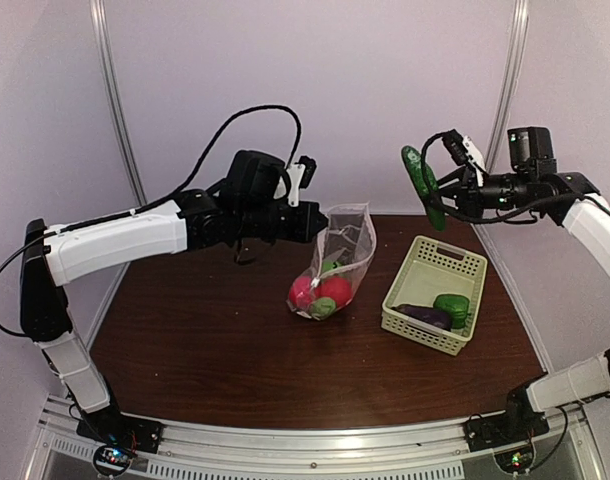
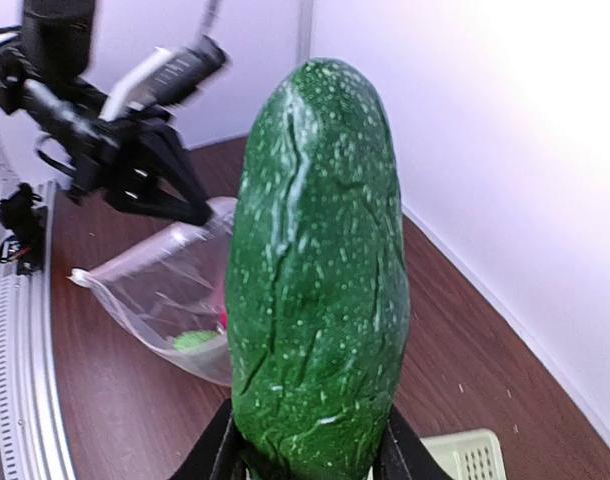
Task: Place the food in the zip-top bag and seal the zipper
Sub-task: Place the fake vegetable in the zipper food storage bag.
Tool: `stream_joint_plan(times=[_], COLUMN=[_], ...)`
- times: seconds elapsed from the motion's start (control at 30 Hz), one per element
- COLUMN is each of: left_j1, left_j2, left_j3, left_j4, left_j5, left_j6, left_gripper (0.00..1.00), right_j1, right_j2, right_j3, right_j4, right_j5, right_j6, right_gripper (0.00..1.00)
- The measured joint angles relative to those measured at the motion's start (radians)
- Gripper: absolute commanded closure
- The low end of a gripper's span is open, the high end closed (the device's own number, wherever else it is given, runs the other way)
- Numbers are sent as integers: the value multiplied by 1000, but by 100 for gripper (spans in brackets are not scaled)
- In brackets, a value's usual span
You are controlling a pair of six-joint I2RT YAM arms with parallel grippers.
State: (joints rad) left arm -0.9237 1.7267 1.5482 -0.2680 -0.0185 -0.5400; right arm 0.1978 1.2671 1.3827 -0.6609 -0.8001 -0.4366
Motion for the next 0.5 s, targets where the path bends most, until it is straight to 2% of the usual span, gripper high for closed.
stream_joint_plan(times=[0.2,0.37,0.5], left_j1=[0,0,0], left_j2=[9,9,9], left_j3=[31,34,34], left_j4=[23,38,47], left_j5=[32,66,90], left_j6=[-31,-68,-97], left_gripper=[100,100,100], right_j1=[180,238,259], right_j2=[24,107,150], right_j3=[58,72,71], right_j4=[94,224,332], right_j5=[-129,-217,-251], right_j6=[43,161,240], right_gripper=[85,85,80])
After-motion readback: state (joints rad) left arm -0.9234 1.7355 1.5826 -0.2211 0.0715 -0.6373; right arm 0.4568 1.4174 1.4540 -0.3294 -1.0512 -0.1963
